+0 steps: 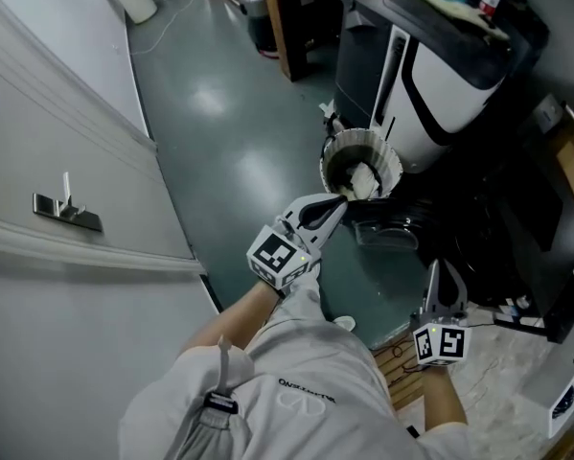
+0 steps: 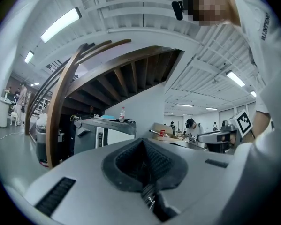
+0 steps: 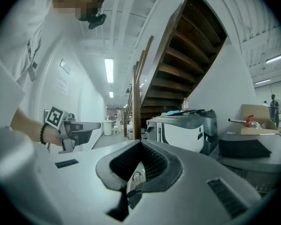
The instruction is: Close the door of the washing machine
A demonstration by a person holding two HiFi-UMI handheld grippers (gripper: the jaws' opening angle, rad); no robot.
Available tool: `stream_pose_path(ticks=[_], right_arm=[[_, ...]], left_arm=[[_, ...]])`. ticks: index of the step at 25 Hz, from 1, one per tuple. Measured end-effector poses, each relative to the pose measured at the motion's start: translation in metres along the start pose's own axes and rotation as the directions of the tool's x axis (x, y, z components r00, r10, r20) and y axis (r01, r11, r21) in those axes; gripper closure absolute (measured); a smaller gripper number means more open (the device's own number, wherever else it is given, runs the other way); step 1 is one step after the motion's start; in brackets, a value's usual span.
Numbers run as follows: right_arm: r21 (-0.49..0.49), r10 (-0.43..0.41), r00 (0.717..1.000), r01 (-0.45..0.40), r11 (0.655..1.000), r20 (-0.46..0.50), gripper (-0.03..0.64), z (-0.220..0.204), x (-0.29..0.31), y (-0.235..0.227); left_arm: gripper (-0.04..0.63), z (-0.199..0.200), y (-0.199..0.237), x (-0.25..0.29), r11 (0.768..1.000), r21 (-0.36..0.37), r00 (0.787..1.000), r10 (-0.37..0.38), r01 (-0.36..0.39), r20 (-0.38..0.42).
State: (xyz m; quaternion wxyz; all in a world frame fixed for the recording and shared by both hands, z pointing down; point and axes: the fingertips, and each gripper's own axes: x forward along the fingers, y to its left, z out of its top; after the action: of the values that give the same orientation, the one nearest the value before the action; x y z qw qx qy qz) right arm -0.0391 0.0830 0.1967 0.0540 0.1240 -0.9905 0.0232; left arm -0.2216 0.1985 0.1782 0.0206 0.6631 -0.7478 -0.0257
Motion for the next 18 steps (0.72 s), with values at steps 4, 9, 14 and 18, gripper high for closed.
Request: stream_pose_path(ticks=[4, 9, 14, 18], right_arm=[[-0.002, 0.016, 1.0, -0.016, 1.0, -0.01, 0.606, 0.0, 0.045, 0.014], [-0.021, 0.014, 0.998, -0.016, 1.0, -0.068, 0.606, -0.014, 0.101, 0.027], [-0.013, 0.008, 0.989, -0.01, 1.0, -0.145, 0.606, -0.047, 0.15, 0.031], [-0.009, -0.005, 0.981, 0.003, 1.0, -0.193, 0.606, -0.073, 0.174, 0.032]], left_arm=[[0.594, -0.014, 0.035, 0.014, 0.999, -0.009, 0.999, -0.033, 0.033, -0.025], [0.594, -0.039, 0.074, 0.038, 0.994, -0.035, 0.992, -0.103, 0.101, -0.067], [0.594, -0.075, 0.105, 0.065, 0.982, -0.056, 0.977, -0.184, 0.179, -0.11], [0.594, -0.112, 0.122, 0.085, 0.97, -0.09, 0.959, -0.236, 0.225, -0.155]])
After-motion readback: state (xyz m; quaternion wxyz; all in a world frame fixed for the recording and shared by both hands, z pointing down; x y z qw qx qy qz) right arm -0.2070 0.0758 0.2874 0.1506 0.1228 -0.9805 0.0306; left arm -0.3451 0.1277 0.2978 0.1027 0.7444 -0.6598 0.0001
